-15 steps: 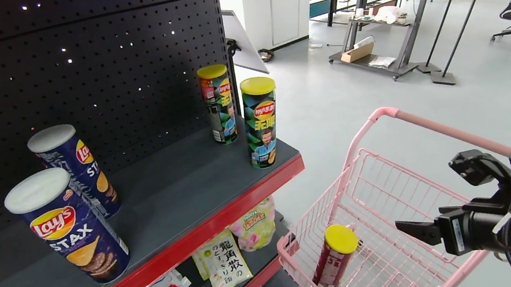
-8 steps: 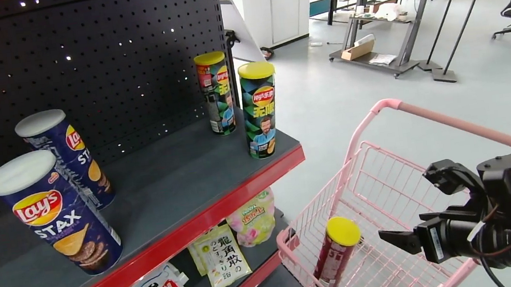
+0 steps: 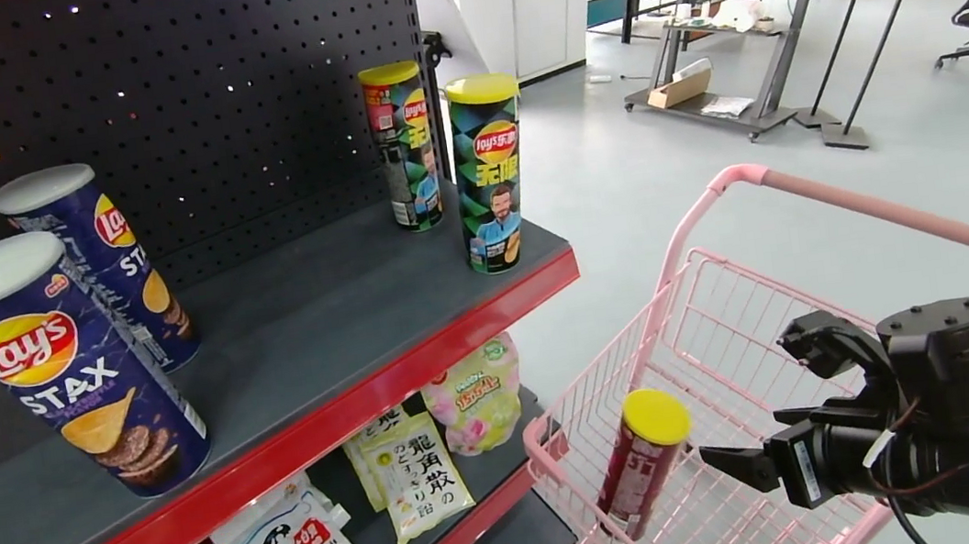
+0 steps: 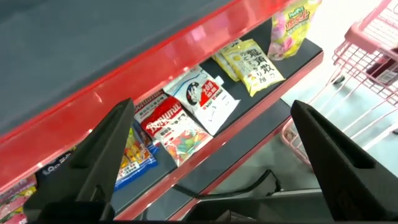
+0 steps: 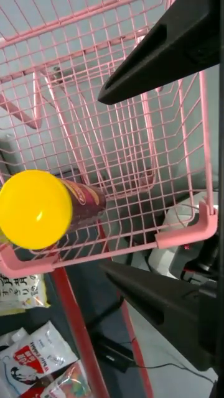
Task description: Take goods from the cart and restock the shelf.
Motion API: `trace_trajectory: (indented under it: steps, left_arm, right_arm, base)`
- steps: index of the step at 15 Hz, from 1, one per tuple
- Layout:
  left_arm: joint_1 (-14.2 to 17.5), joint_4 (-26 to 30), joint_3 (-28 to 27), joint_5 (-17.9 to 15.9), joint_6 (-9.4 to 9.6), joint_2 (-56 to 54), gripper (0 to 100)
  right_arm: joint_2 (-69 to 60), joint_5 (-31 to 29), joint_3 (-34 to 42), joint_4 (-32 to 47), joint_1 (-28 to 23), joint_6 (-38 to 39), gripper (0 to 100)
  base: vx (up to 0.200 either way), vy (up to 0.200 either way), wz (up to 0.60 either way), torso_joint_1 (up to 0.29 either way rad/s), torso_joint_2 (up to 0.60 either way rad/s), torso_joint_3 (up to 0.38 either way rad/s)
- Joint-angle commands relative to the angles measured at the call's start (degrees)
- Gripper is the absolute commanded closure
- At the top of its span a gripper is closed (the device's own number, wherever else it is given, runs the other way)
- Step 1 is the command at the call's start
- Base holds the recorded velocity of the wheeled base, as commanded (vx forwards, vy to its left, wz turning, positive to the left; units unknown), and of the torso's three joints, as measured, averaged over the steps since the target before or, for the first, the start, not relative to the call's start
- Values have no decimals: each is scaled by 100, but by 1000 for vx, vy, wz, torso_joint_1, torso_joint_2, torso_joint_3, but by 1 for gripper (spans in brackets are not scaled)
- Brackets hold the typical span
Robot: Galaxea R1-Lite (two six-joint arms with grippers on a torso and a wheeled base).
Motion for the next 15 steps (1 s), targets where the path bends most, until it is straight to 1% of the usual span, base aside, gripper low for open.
trace_trajectory:
  steps: [1, 4, 5, 7, 8, 9, 12, 15]
  left_arm:
    - [0, 0, 5, -1, -2, 19, 0]
    - [0, 0, 13, -1, -2, 10, 0]
    - [0, 0, 22, -1, -2, 10, 0]
    - [0, 0, 22, 8, -2, 1, 0]
    - [9, 0, 22, 8, -2, 1, 0]
    - [0, 0, 5, 8, -2, 1, 0]
    - [9, 0, 13, 8, -2, 1, 0]
    - [9, 0, 31, 8, -2, 1, 0]
  right_arm:
    - [63, -11, -9, -11, 30, -1, 0]
    - [98, -11, -53, -11, 92, 8, 0]
    - [151, -11, -53, -73, 127, 25, 0]
    - [379, -2, 35, -565, 162, 16, 0]
    - [371, -20, 96, -635, 233, -1, 0]
    - [318, -81, 167, -627, 312, -1, 0]
    - [247, -591, 421, -618, 303, -10, 0]
    - [450, -617, 606, -662, 241, 34, 0]
  base:
    - [0, 0, 0, -149, 398, 242]
    - [0, 0, 600, -147, 393, 243]
    - [0, 0, 0, -71, 193, 144]
    - [0, 0, 0, -22, 97, 61]
    - [0, 0, 0, 0, 0, 0]
    - [0, 0, 0, 0, 0, 0]
    - [0, 0, 0, 0, 0, 0]
    - [0, 0, 0, 0, 0, 0]
